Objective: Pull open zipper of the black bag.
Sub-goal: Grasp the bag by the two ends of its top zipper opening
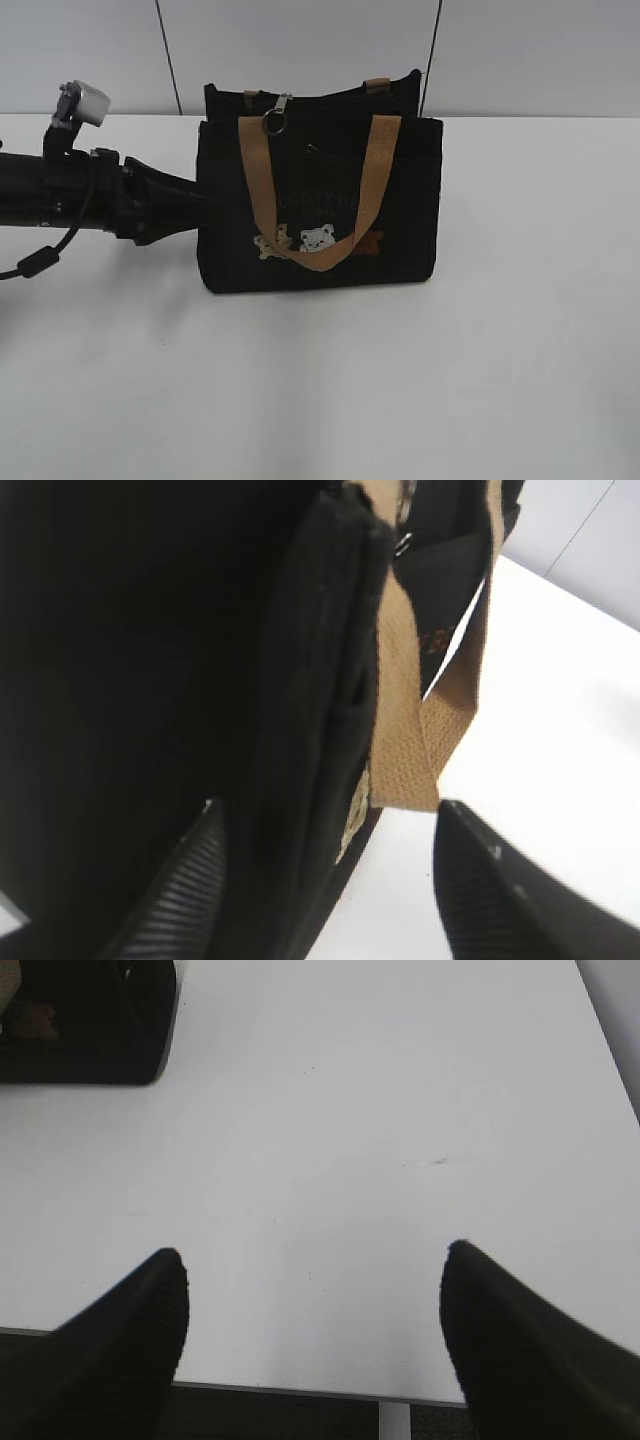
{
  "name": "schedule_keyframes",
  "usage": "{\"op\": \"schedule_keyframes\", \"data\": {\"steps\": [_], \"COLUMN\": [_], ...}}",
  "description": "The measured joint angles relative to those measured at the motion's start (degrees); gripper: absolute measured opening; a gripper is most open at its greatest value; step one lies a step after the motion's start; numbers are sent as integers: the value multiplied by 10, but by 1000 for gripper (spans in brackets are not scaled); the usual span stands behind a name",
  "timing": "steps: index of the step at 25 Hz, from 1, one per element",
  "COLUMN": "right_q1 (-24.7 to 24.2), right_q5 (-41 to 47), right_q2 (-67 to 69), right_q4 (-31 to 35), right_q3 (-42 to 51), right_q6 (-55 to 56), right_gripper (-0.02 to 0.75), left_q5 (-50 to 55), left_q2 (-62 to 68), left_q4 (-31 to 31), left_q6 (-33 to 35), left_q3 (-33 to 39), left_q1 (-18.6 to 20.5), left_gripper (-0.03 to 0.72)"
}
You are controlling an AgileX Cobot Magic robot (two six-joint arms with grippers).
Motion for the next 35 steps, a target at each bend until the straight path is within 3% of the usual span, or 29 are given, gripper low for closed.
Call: {"op": "schedule_keyframes", "data": {"steps": [18, 28, 32, 35], "right_q1": [0, 0, 0, 0], "right_q5": [0, 0, 0, 0], "right_q2": [0, 0, 0, 0], "right_q4": [0, 0, 0, 0], "right_q3": [0, 0, 0, 0], "right_q6": [0, 0, 0, 0], "right_gripper": [594, 594, 594, 594], "left_q5": [4, 5, 5, 5], "left_q2": [23, 23, 23, 23], "left_q4": [-2, -3, -3, -3], "left_q6": [21, 21, 21, 21], "left_q3": [-25, -40, -40, -40], "left_q1": [-2, -2, -2, -2], "left_gripper": [488, 419, 330, 202]}}
